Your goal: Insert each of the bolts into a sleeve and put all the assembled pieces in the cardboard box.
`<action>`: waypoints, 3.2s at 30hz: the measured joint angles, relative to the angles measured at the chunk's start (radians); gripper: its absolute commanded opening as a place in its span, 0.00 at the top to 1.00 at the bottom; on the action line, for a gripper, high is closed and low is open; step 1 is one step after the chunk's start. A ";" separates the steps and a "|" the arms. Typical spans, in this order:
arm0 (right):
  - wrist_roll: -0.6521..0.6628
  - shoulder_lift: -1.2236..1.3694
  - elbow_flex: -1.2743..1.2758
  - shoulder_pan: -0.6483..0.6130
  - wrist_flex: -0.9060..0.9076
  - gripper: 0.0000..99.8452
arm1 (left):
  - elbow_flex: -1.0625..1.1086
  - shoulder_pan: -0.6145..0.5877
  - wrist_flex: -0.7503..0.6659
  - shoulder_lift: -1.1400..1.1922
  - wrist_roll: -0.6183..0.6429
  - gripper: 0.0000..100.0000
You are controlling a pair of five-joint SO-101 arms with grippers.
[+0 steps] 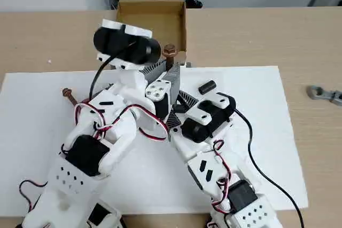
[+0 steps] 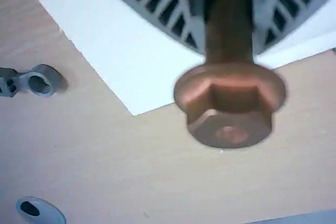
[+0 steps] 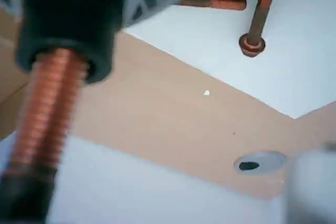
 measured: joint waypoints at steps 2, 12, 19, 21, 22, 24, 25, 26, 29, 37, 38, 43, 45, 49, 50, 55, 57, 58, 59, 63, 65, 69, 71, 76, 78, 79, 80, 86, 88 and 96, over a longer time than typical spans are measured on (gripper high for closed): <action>0.000 0.000 0.000 0.000 0.000 0.99 | 0.000 0.000 0.018 -0.002 0.000 0.99; -0.002 0.000 -0.003 0.000 -0.002 0.99 | -0.040 0.005 0.157 0.006 0.000 0.99; -0.002 0.000 -0.003 0.002 -0.002 0.99 | -0.040 0.005 0.163 0.006 0.008 0.86; -0.002 -0.002 -0.003 0.000 -0.002 0.99 | -0.049 0.003 0.199 0.011 0.041 0.84; -0.002 -0.002 -0.003 0.000 -0.002 0.99 | -0.064 0.003 0.224 0.011 0.054 0.83; -0.002 -0.002 -0.005 0.003 -0.002 1.00 | -0.103 0.002 0.269 0.008 0.060 0.82; -0.002 -0.002 -0.003 0.003 -0.002 1.00 | -0.118 0.002 0.288 0.008 0.060 0.82; -0.002 -0.002 -0.003 0.003 -0.002 1.00 | -0.130 0.000 0.305 0.008 0.061 0.82; -0.002 0.002 -0.021 0.000 0.003 1.00 | -0.163 0.000 0.354 0.008 0.064 0.82; -0.002 0.235 -0.249 0.023 0.046 1.00 | -0.281 -0.126 0.420 0.008 -0.117 0.90; -0.002 0.287 -0.292 0.038 0.048 1.00 | -0.298 -0.152 0.430 0.008 -0.157 0.93; -0.002 0.571 -0.517 0.101 0.052 1.00 | -0.339 -0.302 0.488 0.008 -0.281 0.99; -0.002 0.684 -0.609 0.107 0.052 1.00 | -0.339 -0.361 0.519 0.008 -0.301 0.99; -0.002 0.891 -0.787 0.106 0.052 1.00 | -0.339 -0.473 0.577 0.008 -0.311 0.99; -0.002 0.945 -0.832 0.114 0.052 1.00 | -0.339 -0.500 0.589 0.008 -0.311 0.99; -0.005 1.224 -1.062 0.169 0.052 1.00 | -0.304 -0.632 0.605 0.008 -0.311 0.99; -0.005 1.346 -1.163 0.193 0.052 1.00 | -0.267 -0.672 0.605 0.008 -0.311 0.99; -0.005 1.405 -1.214 0.204 0.052 1.00 | -0.247 -0.690 0.605 0.008 -0.311 0.99; -0.005 1.465 -1.263 0.215 0.052 1.00 | -0.229 -0.706 0.605 0.008 -0.311 0.99; -0.005 1.708 -1.467 0.247 0.052 1.00 | -0.172 -0.744 0.605 0.008 -0.311 0.99; -0.005 1.814 -1.557 0.253 0.052 1.00 | -0.157 -0.753 0.605 0.008 -0.310 0.99; -0.005 1.993 -1.714 0.250 0.052 1.00 | -0.135 -0.753 0.605 0.008 -0.316 0.99; -0.005 2.068 -1.775 0.249 0.052 1.00 | -0.129 -0.753 0.605 0.008 -0.318 0.99; -0.005 2.203 -1.857 0.258 0.052 0.99 | -0.109 -0.753 0.605 0.008 -0.318 0.99; -0.005 2.231 -1.858 0.267 0.052 0.97 | -0.100 -0.753 0.605 0.008 -0.318 0.99; -0.005 2.242 -1.858 0.269 0.052 0.95 | -0.098 -0.753 0.605 0.008 -0.318 0.99; -0.005 2.251 -1.858 0.272 0.052 0.93 | -0.094 -0.753 0.605 0.008 -0.318 0.99; -0.005 2.265 -1.863 0.273 0.120 0.85 | -0.068 -0.753 0.605 0.008 -0.316 0.99; -0.006 2.265 -1.881 0.273 0.143 0.85 | -0.055 -0.753 0.605 0.008 -0.318 0.99; -0.063 2.228 -1.893 0.275 0.241 0.85 | -0.051 -0.753 0.603 0.008 -0.318 0.93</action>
